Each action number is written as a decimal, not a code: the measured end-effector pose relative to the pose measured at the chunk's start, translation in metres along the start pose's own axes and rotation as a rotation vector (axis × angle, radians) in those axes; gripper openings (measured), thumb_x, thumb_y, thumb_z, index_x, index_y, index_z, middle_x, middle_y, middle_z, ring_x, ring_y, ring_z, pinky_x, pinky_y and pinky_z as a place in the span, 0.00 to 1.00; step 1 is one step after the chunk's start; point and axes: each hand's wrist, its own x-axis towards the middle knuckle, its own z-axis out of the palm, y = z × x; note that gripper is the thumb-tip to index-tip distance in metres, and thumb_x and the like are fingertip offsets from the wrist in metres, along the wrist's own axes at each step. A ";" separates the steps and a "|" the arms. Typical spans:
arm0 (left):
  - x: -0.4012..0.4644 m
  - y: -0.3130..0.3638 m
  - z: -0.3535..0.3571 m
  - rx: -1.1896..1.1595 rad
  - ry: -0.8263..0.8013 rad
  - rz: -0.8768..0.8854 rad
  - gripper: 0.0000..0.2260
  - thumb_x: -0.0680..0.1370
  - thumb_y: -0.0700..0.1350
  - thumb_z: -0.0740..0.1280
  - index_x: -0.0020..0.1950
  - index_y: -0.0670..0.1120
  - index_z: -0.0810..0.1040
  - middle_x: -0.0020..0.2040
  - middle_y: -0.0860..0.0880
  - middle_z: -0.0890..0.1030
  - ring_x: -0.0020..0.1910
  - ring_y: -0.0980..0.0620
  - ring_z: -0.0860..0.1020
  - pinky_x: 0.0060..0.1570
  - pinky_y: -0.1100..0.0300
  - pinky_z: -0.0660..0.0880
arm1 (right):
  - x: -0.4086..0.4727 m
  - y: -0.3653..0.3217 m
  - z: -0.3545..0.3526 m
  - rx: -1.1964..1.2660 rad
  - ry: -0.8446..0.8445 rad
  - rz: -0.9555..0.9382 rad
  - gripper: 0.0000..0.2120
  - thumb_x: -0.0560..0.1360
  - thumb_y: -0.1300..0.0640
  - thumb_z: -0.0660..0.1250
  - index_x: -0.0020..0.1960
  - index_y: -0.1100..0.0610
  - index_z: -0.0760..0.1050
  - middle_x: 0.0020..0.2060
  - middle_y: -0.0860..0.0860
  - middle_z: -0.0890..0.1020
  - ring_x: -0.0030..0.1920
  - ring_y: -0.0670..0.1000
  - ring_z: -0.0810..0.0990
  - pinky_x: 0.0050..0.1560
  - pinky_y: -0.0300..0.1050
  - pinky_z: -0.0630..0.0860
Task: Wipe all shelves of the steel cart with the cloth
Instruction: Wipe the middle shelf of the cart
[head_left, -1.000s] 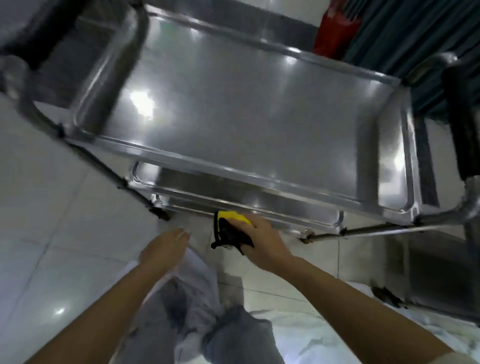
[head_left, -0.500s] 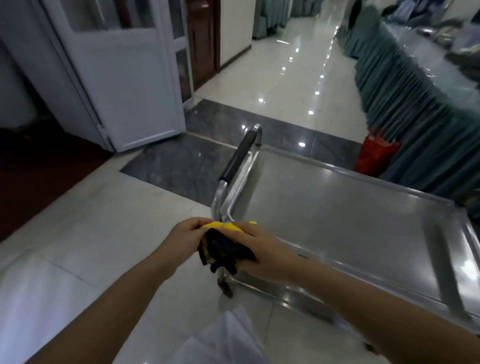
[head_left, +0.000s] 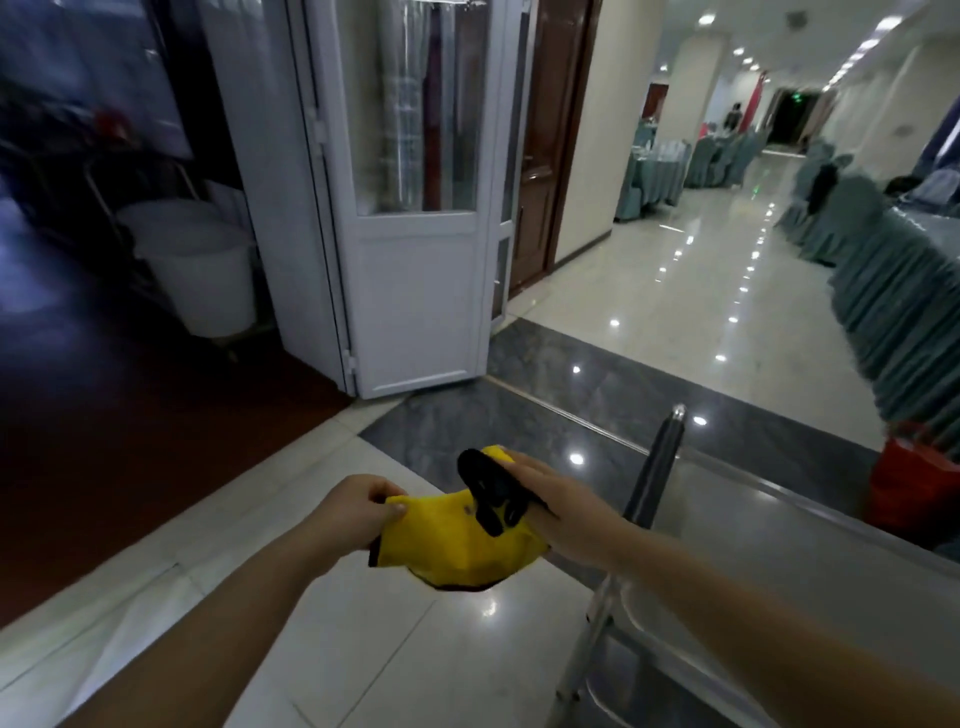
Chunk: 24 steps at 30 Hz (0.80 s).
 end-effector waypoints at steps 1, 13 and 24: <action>0.011 -0.002 -0.006 0.030 0.020 0.005 0.04 0.79 0.42 0.65 0.52 0.45 0.78 0.48 0.46 0.78 0.47 0.48 0.77 0.41 0.56 0.77 | 0.012 0.006 -0.002 0.047 0.015 0.011 0.25 0.82 0.61 0.55 0.73 0.39 0.56 0.74 0.46 0.63 0.73 0.52 0.65 0.72 0.50 0.64; 0.221 0.017 -0.040 0.290 0.101 -0.015 0.03 0.77 0.42 0.68 0.45 0.49 0.77 0.48 0.47 0.80 0.48 0.49 0.78 0.42 0.59 0.74 | 0.210 0.102 -0.061 0.435 0.108 0.099 0.23 0.82 0.59 0.56 0.64 0.30 0.67 0.56 0.36 0.79 0.60 0.41 0.76 0.62 0.44 0.75; 0.441 0.125 -0.005 -0.137 -0.447 0.212 0.18 0.74 0.36 0.71 0.62 0.49 0.77 0.57 0.51 0.83 0.57 0.53 0.80 0.58 0.53 0.77 | 0.345 0.194 -0.114 0.535 0.302 0.206 0.18 0.76 0.49 0.59 0.57 0.26 0.69 0.56 0.41 0.80 0.59 0.46 0.77 0.63 0.49 0.74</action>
